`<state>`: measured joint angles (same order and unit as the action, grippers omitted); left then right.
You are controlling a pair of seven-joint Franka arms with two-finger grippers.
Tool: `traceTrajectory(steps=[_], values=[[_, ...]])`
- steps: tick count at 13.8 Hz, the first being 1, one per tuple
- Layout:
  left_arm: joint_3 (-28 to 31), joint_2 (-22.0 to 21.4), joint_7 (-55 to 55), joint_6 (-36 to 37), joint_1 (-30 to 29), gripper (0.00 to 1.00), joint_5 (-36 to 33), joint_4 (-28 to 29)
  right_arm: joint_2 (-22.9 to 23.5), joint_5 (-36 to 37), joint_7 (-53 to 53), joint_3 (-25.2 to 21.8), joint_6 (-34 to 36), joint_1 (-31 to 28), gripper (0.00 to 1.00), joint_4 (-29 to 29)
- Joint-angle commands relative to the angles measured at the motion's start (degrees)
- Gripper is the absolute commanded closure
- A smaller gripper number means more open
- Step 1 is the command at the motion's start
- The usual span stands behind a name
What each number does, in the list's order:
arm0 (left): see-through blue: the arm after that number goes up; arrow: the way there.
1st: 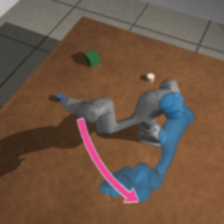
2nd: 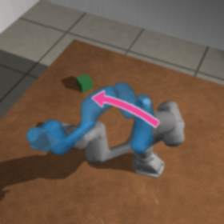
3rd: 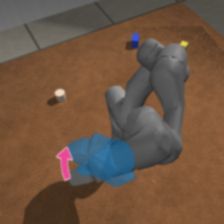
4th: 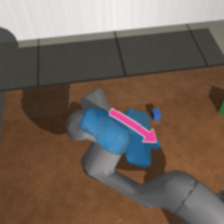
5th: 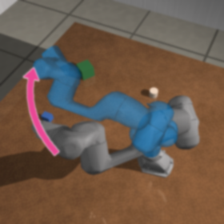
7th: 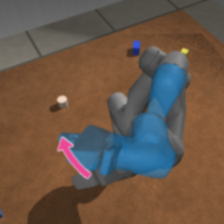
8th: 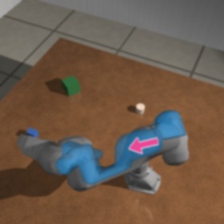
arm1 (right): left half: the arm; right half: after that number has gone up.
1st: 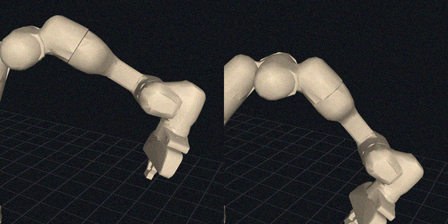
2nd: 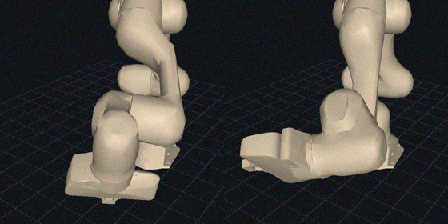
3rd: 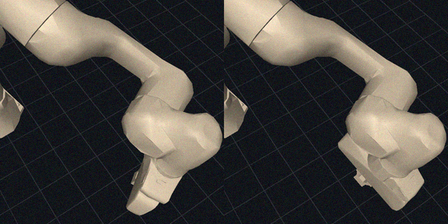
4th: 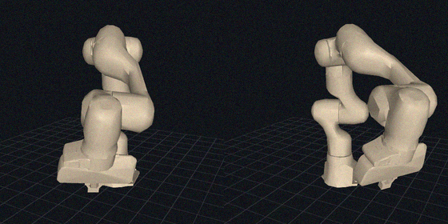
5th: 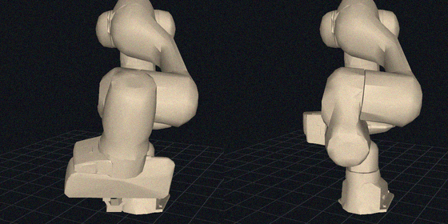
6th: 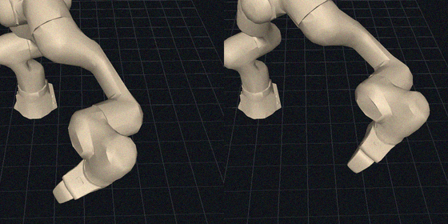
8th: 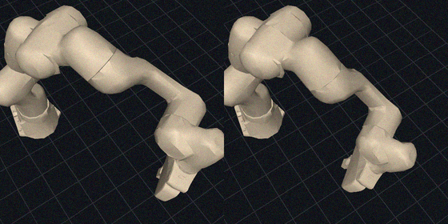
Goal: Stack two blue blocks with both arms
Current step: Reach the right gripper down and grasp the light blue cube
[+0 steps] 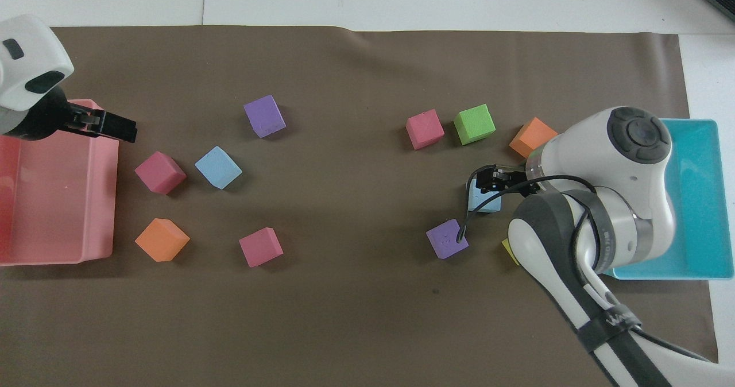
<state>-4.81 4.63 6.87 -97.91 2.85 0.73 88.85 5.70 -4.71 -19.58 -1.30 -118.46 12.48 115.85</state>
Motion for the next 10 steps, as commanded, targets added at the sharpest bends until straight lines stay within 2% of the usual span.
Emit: traceTrajectory(steps=[1, 10], values=[[0.59, -1.20, 0.60, 1.92, 1.72, 0.00, 0.24, 0.71, 2.12, -1.62, 5.58, 0.34, -5.44, -0.53, 0.00, 2.44], [0.59, -1.37, 0.87, 1.40, 2.25, 0.00, 0.59, 1.50, 5.29, -1.62, 7.54, 0.34, -15.12, 1.41, 0.00, 8.07]])
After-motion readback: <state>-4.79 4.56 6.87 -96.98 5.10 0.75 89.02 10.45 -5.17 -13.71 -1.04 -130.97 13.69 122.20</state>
